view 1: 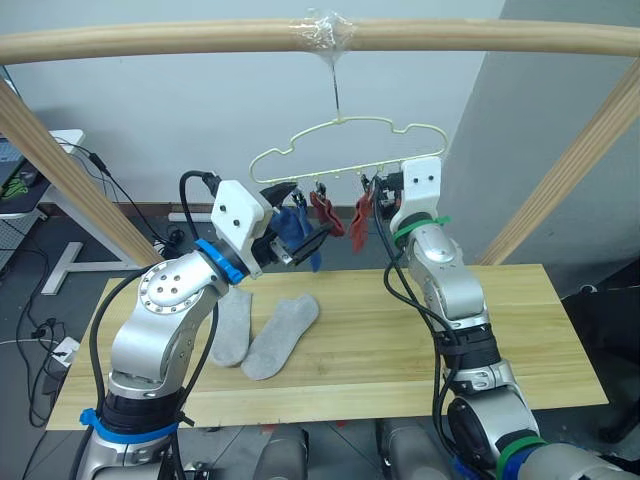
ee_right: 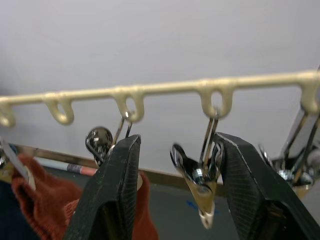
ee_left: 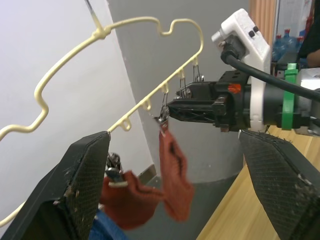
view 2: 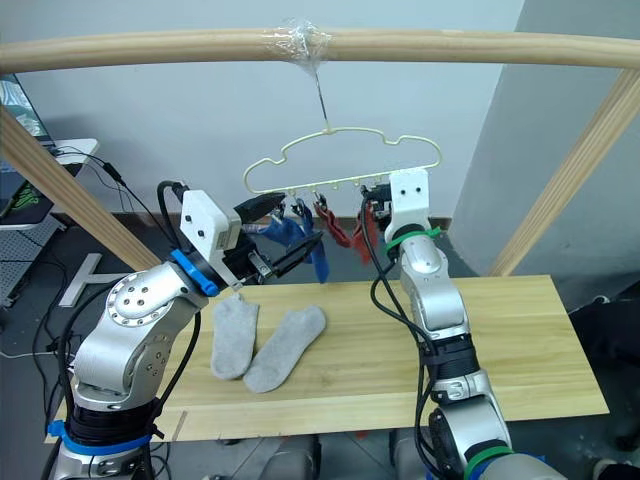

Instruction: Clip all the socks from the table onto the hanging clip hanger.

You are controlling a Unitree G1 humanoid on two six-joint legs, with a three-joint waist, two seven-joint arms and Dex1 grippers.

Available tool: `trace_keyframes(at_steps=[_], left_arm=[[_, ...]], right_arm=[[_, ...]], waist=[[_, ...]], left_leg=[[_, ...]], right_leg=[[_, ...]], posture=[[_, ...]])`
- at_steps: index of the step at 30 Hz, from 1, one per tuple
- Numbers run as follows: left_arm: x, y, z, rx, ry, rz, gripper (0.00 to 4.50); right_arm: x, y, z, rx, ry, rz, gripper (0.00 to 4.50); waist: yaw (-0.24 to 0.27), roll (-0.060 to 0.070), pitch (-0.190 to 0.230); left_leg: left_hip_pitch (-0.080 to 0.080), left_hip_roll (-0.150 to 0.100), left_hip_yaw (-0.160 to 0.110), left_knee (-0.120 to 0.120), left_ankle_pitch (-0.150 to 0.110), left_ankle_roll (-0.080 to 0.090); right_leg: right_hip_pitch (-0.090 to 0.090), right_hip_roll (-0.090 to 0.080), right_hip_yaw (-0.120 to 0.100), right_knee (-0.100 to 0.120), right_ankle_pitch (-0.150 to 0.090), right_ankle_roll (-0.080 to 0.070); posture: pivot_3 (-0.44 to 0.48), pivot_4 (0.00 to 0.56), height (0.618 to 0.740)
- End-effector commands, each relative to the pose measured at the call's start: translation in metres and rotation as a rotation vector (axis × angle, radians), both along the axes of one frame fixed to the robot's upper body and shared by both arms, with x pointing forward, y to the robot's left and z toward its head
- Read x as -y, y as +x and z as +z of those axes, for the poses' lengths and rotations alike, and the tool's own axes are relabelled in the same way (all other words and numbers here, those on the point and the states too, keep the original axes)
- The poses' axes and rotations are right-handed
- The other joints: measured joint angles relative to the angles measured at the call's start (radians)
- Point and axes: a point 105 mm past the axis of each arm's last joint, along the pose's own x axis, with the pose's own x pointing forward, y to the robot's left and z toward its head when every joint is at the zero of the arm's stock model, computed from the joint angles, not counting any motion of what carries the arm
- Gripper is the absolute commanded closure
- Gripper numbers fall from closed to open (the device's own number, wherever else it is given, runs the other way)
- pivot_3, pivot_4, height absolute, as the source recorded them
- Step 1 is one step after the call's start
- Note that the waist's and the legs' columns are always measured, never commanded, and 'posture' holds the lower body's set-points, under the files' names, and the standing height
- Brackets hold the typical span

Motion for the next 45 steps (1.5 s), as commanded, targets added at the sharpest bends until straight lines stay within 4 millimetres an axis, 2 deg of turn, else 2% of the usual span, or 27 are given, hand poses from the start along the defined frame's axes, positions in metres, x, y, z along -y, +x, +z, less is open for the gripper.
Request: trace_keyframes(at_steps=[1, 13, 16, 19, 22, 29, 31, 34, 37, 39, 41, 45], left_arm=[[0.001, -0.006, 0.021, 0.067, -0.048, -0.004, 0.23], [0.003, -0.008, 0.023, 0.06, -0.06, -0.01, 0.23], [0.004, -0.008, 0.023, 0.06, -0.062, -0.012, 0.23], [0.004, -0.009, 0.022, 0.059, -0.064, -0.013, 0.23], [0.005, -0.009, 0.022, 0.057, -0.067, -0.012, 0.23], [0.015, -0.012, 0.014, 0.031, -0.052, -0.048, 0.23], [0.017, -0.011, -0.004, -0.03, -0.007, -0.047, 0.23], [0.001, 0.005, -0.058, -0.181, 0.07, 0.089, 0.23], [-0.007, 0.014, -0.095, -0.265, 0.13, 0.179, 0.23], [-0.013, 0.016, -0.141, -0.405, 0.187, 0.24, 0.23], [-0.019, 0.013, -0.174, -0.485, 0.213, 0.288, 0.23], [-0.036, 0.013, -0.21, -0.606, 0.166, 0.432, 0.23]], right_arm=[[-0.003, -0.002, 0.019, 0.068, 0.025, 0.009, 2.09], [-0.003, -0.002, 0.017, 0.061, 0.03, 0.014, 2.09], [-0.003, -0.002, 0.018, 0.066, 0.035, 0.015, 2.72], [-0.002, -0.002, 0.018, 0.066, 0.034, 0.012, 3.74], [0.0, -0.002, 0.018, 0.065, 0.033, 0.01, 4.38], [0.007, -0.001, 0.016, 0.021, 0.018, 0.053, 4.47], [0.009, -0.001, 0.016, -0.021, 0.028, 0.09, 4.47], [0.008, -0.005, 0.015, -0.069, -0.039, 0.163, 4.47], [0.007, -0.009, 0.013, -0.099, -0.075, 0.211, 4.47], [0.012, -0.011, 0.013, -0.111, -0.102, 0.223, 4.47], [0.016, -0.012, 0.012, -0.124, -0.122, 0.232, 4.47], [0.024, -0.011, 0.008, -0.149, -0.138, 0.221, 4.47]], waist=[[0.0, 0.0, 0.0], [-0.001, 0.0, 0.0], [0.0, 0.0, 0.0], [0.0, 0.0, 0.0], [0.0, 0.0, 0.0], [0.0, 0.0, 0.0], [0.0, 0.0, 0.0], [-0.002, 0.001, 0.0], [-0.001, 0.0, 0.0], [-0.002, 0.0, 0.001], [-0.002, 0.0, 0.001], [-0.002, 0.0, 0.001]], left_leg=[[0.0, 0.0, 0.0, 0.0, 0.0, 0.0], [0.0, 0.0, 0.0, 0.0, 0.0, 0.0], [0.0, 0.0, 0.0, 0.0, 0.0, 0.0], [0.0, 0.0, 0.0, 0.0, 0.0, 0.0], [0.0, 0.0, 0.0, 0.0, 0.0, 0.0], [0.0, 0.0, 0.0, 0.0, 0.0, 0.0], [0.0, 0.0, 0.0, 0.0, 0.0, 0.0], [0.0, 0.0, 0.0, 0.0, 0.0, 0.0], [0.002, 0.0, 0.001, 0.0, 0.0, 0.0], [0.002, 0.0, 0.0, 0.0, 0.0, 0.0], [0.002, 0.0, 0.001, 0.0, 0.0, 0.0], [0.002, 0.0, 0.001, 0.0, 0.0, 0.0]], right_leg=[[0.0, 0.0, 0.0, 0.0, 0.0, 0.0], [0.0, 0.0, 0.0, 0.0, 0.0, 0.0], [0.0, 0.0, 0.0, 0.0, 0.0, 0.0], [0.0, 0.0, 0.0, 0.0, 0.0, 0.0], [0.0, 0.0, 0.0, 0.0, 0.0, 0.0], [0.0, 0.0, 0.0, 0.0, 0.0, 0.0], [0.0, 0.0, 0.0, 0.0, 0.0, 0.0], [0.0, 0.0, 0.0, 0.0, 0.0, 0.0], [0.001, 0.0, 0.001, 0.001, 0.0, -0.001], [0.001, 0.0, 0.001, 0.001, -0.002, 0.002], [0.001, 0.0, 0.001, 0.001, -0.002, 0.002], [0.001, 0.0, 0.001, 0.0, 0.0, -0.001]], posture=[[0.126, 0.201, 0.74], [0.13, 0.194, 0.74], [0.13, 0.194, 0.74], [0.13, 0.194, 0.74], [0.13, 0.194, 0.74], [0.125, 0.208, 0.74], [0.117, 0.212, 0.74], [0.117, 0.212, 0.74], [0.102, 0.219, 0.74], [0.085, 0.221, 0.74], [0.085, 0.221, 0.74], [0.062, 0.231, 0.74]])
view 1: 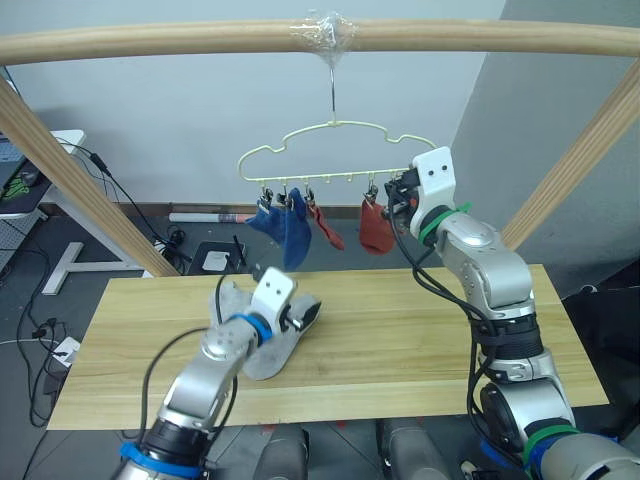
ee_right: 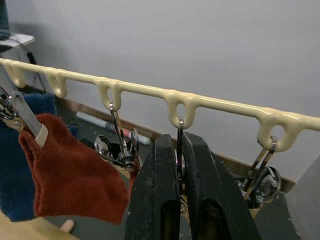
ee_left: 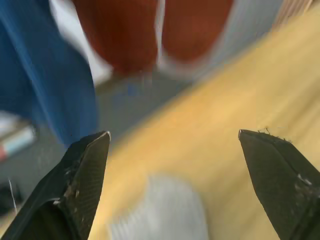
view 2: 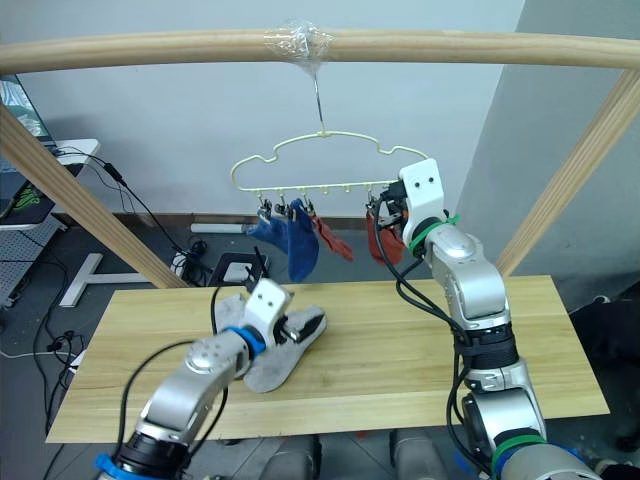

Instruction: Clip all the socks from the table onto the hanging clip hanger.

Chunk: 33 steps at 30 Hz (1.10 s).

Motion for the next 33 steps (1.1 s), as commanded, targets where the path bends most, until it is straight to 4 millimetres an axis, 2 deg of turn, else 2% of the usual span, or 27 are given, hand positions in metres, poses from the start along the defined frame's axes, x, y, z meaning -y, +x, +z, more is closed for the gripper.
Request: trace_keyframes(at_steps=[1, 8, 11, 13, 16, 20, 28, 32, 33], left_arm=[[-0.015, 0.006, -0.016, -0.038, -0.012, 0.138, 0.23], [-0.014, 0.002, -0.029, -0.096, -0.003, 0.158, 0.23], [-0.016, -0.006, -0.045, -0.158, 0.026, 0.131, 0.23], [-0.02, -0.001, -0.046, -0.16, -0.025, 0.182, 0.23], [-0.017, 0.004, -0.048, -0.153, -0.008, 0.159, 0.23], [-0.005, 0.007, -0.054, -0.168, 0.004, 0.076, 1.09], [-0.008, 0.004, -0.054, -0.15, 0.017, 0.051, 3.28], [0.002, 0.003, -0.044, -0.137, -0.065, 0.034, 4.39], [0.008, 0.004, -0.038, -0.126, -0.101, 0.023, 4.48]], right_arm=[[0.004, -0.002, 0.005, 0.006, 0.011, -0.003, 4.47], [0.007, -0.004, 0.003, -0.014, 0.02, -0.021, 4.47], [0.008, -0.004, 0.002, -0.026, 0.028, -0.03, 4.47], [0.01, -0.003, 0.002, -0.027, 0.029, -0.034, 4.47], [0.011, -0.002, 0.001, -0.031, 0.025, -0.039, 4.47], [0.015, -0.002, 0.0, -0.036, 0.029, -0.051, 4.5], [0.02, -0.004, -0.001, -0.038, 0.023, -0.057, 4.5], [0.021, -0.005, 0.001, -0.051, 0.026, -0.038, 4.5], [0.022, -0.004, 0.003, -0.06, 0.034, -0.032, 4.5]], waist=[[0.0, -0.001, 0.0], [0.0, -0.001, 0.0], [0.0, 0.0, 0.001], [0.001, 0.0, 0.001], [0.002, 0.0, 0.001], [0.002, 0.0, 0.001], [0.001, 0.0, 0.001], [0.002, 0.0, 0.001], [0.002, 0.0, 0.001]], left_leg=[[0.0, 0.0, 0.0, 0.0, 0.0, 0.0], [0.0, 0.0, -0.001, 0.001, 0.0, 0.0], [0.0, 0.0, -0.001, 0.0, 0.0, 0.0], [0.0, 0.0, -0.001, 0.0, 0.0, 0.0], [0.0, 0.0, -0.001, 0.0, 0.0, 0.0], [0.003, 0.0, -0.001, 0.0, 0.0, 0.0], [0.002, 0.0, -0.001, 0.0, 0.0, 0.0], [0.003, 0.0, -0.001, 0.0, 0.0, 0.0], [0.003, 0.0, -0.001, 0.0, 0.0, 0.0]], right_leg=[[0.0, 0.0, 0.0, 0.0, 0.0, 0.0], [0.0, 0.0, -0.001, 0.0, -0.001, 0.003], [0.0, 0.0, -0.001, 0.0, -0.001, 0.002], [0.0, 0.0, -0.001, 0.0, -0.001, 0.002], [0.001, 0.0, -0.001, 0.0, -0.002, 0.004], [0.002, 0.0, -0.001, 0.001, -0.003, 0.005], [0.002, 0.0, -0.001, 0.0, -0.003, 0.005], [0.002, 0.0, -0.001, 0.0, -0.003, 0.005], [0.002, 0.0, -0.001, 0.0, -0.003, 0.005]], posture=[[0.062, 0.231, 0.74], [0.057, 0.242, 0.74], [0.058, 0.251, 0.74], [0.059, 0.257, 0.74], [0.059, 0.257, 0.74], [0.048, 0.248, 0.74], [0.047, 0.238, 0.74], [0.049, 0.233, 0.74], [0.049, 0.233, 0.74]])
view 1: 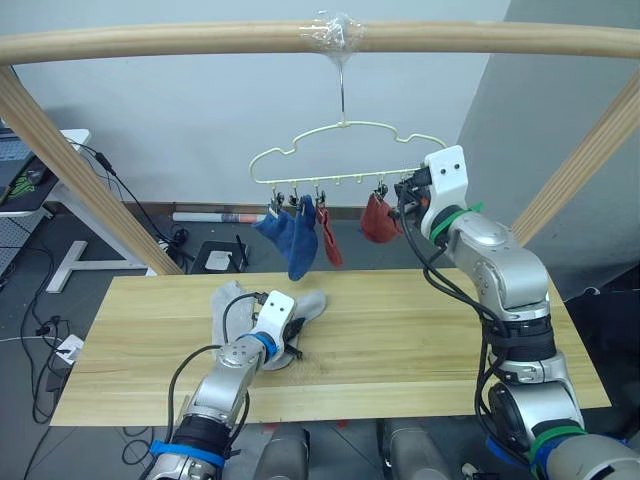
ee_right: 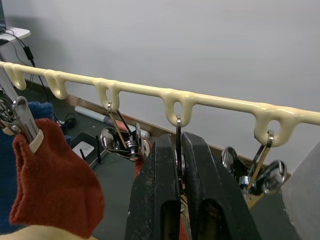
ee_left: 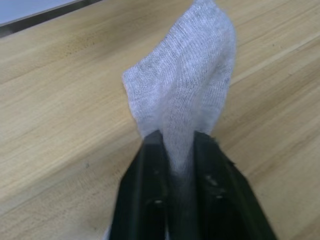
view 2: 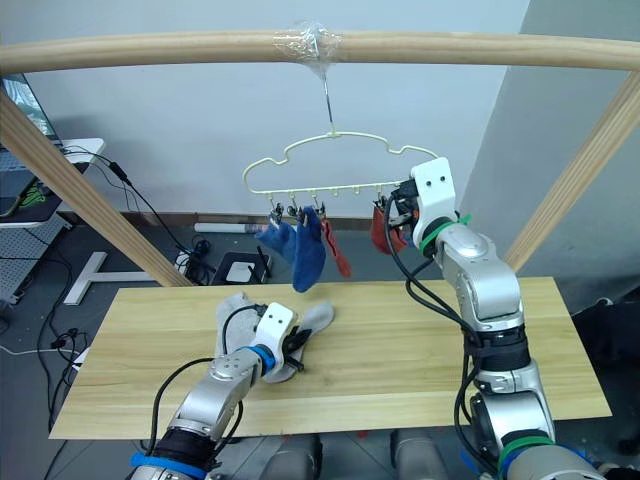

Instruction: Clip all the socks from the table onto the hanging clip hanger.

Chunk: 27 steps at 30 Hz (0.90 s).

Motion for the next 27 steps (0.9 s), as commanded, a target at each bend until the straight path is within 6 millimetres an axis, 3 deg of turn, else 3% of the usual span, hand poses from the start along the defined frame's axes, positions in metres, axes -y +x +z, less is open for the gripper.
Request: trace_keyframes(at_steps=[1, 4, 9, 14, 21, 27], left_arm=[[0.017, -0.002, 0.015, 0.015, -0.112, -0.032, 4.48], [0.028, -0.001, 0.03, 0.032, -0.187, -0.051, 4.48], [0.073, -0.017, 0.082, -0.035, -0.527, -0.247, 4.48], [0.101, -0.022, 0.126, -0.038, -0.662, -0.385, 4.48], [0.122, -0.019, 0.161, -0.05, -0.799, -0.437, 4.48], [0.122, -0.014, 0.163, -0.098, -0.86, -0.396, 4.48]], right_arm=[[0.012, 0.0, 0.006, -0.029, 0.032, -0.005, 4.5], [0.016, -0.001, 0.011, -0.07, 0.067, 0.008, 4.5], [0.023, -0.005, 0.02, -0.246, 0.231, 0.049, 4.5], [0.025, -0.012, 0.026, -0.384, 0.323, 0.086, 4.5], [0.017, -0.019, 0.03, -0.488, 0.418, 0.121, 4.5], [0.015, -0.02, 0.03, -0.502, 0.471, 0.129, 4.5]], waist=[[0.0, 0.0, 0.0], [0.002, 0.0, 0.0], [0.001, 0.0, 0.0], [0.0, 0.0, 0.0], [-0.001, 0.0, 0.0], [-0.002, 0.0, 0.0]], left_leg=[[0.0, 0.0, 0.0, 0.0, 0.0, 0.0], [-0.002, 0.0, 0.0, 0.0, 0.0, 0.0], [-0.004, 0.0, -0.001, 0.0, 0.0, 0.0], [-0.005, 0.0, -0.001, 0.001, 0.0, 0.0], [-0.006, 0.0, -0.001, 0.001, 0.0, 0.0], [-0.006, -0.001, -0.001, 0.001, 0.0, 0.0]], right_leg=[[0.0, 0.0, 0.0, 0.0, 0.0, 0.0], [0.0, 0.0, 0.0, 0.0, 0.0, 0.0], [-0.001, 0.0, -0.001, -0.001, 0.001, -0.002], [-0.002, 0.0, -0.002, -0.001, 0.002, -0.002], [-0.002, 0.0, -0.002, -0.002, 0.003, -0.005], [-0.002, 0.0, -0.002, -0.002, 0.003, -0.005]], posture=[[0.049, 0.233, 0.74], [0.05, 0.227, 0.74], [0.047, 0.217, 0.74], [0.036, 0.206, 0.74], [0.031, 0.199, 0.74], [0.028, 0.203, 0.74]])
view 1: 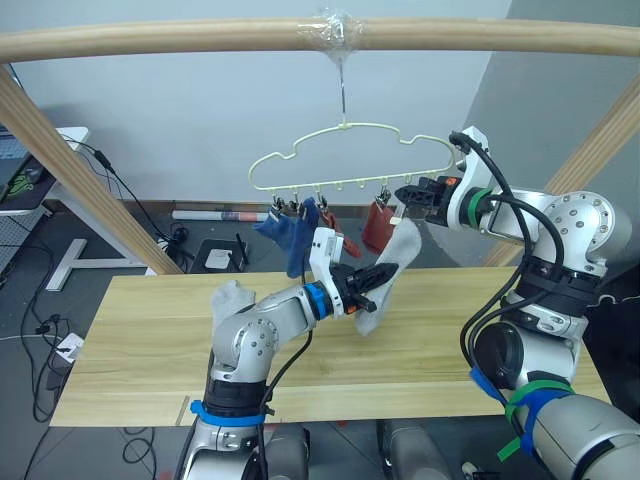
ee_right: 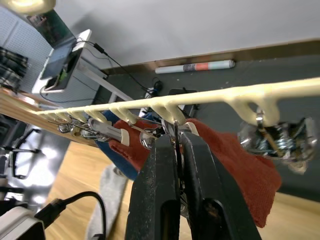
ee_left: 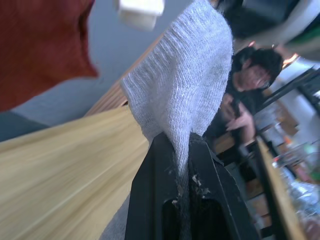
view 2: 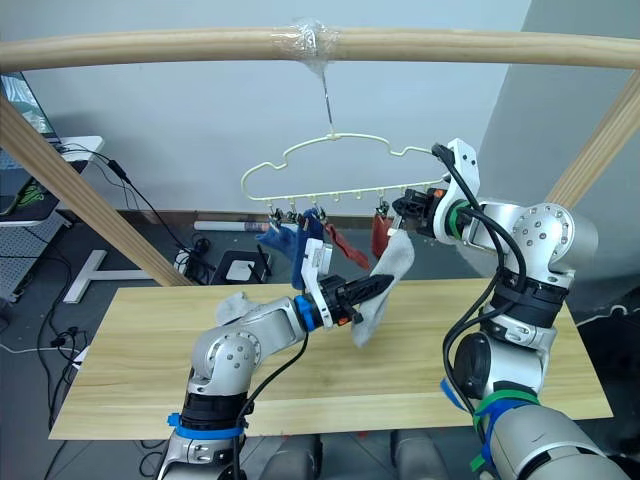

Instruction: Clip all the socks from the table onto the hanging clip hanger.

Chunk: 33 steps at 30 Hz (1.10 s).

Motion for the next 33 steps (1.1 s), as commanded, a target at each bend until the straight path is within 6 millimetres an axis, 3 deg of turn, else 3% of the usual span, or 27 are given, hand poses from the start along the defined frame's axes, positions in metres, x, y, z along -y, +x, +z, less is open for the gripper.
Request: trace_keyframes(at_steps=[1, 13, 33], left_arm=[[-0.002, 0.001, 0.003, -0.001, -0.012, 0.0, 4.48], [-0.004, 0.008, -0.017, -0.032, 0.039, 0.011, 4.48], [0.003, 0.027, 0.013, 0.04, -0.035, 0.016, 4.48]], right_arm=[[0.003, -0.001, 0.009, 0.026, 0.011, -0.011, 4.5], [0.0, -0.001, 0.014, 0.026, 0.029, -0.002, 4.5], [-0.003, -0.004, 0.012, 0.021, 0.019, 0.02, 4.5]], waist=[[0.0, 0.0, 0.0], [-0.001, 0.0, 0.0], [-0.003, 0.0, 0.0]], left_leg=[[0.0, 0.0, 0.0, 0.0, 0.0, 0.0], [0.0, 0.0, 0.0, 0.0, 0.0, 0.0], [-0.001, 0.0, 0.0, 0.0, 0.0, 0.0]], right_leg=[[0.0, 0.0, 0.0, 0.0, 0.0, 0.0], [0.0, 0.0, 0.0, 0.0, 0.0, 0.0], [-0.001, 0.0, 0.0, 0.0, 0.0, 0.0]], posture=[[0.028, 0.203, 0.74], [0.018, 0.211, 0.74], [0.016, 0.213, 0.74]])
